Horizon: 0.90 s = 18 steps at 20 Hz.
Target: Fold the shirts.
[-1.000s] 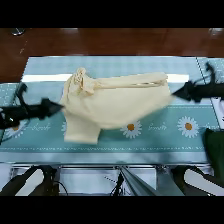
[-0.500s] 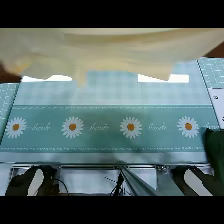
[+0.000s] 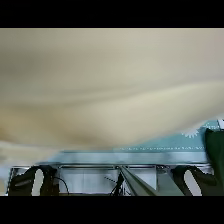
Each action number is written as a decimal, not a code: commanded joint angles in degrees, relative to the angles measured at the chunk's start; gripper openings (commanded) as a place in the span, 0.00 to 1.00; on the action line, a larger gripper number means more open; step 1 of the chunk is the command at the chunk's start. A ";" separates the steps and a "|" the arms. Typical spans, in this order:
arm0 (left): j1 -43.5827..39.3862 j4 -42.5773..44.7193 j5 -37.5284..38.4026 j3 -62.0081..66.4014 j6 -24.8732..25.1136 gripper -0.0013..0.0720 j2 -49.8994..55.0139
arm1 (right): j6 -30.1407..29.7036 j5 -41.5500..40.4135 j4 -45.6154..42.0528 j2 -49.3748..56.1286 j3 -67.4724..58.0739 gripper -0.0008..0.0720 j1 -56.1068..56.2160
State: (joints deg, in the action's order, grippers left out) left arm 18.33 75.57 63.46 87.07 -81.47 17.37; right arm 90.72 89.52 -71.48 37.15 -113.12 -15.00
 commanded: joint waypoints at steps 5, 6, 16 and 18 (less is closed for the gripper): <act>-0.11 -11.82 -2.43 -28.70 0.28 0.05 5.44 | -1.77 -1.05 0.68 -0.09 27.45 0.04 2.32; -0.39 -13.00 -5.09 -32.26 1.11 0.05 8.13 | -2.93 -5.07 2.03 1.01 32.98 0.04 2.32; -12.79 -13.81 -25.29 -19.93 0.13 0.05 56.76 | -12.87 -34.05 20.24 48.24 32.70 0.04 2.51; -13.97 -14.99 -24.87 -14.62 -3.30 0.05 64.26 | -12.41 -32.87 22.14 57.20 24.65 0.04 3.02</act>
State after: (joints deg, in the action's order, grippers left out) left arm 6.66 61.95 41.21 65.82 -80.88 69.87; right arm 79.35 58.72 -54.92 81.01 -80.20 -12.36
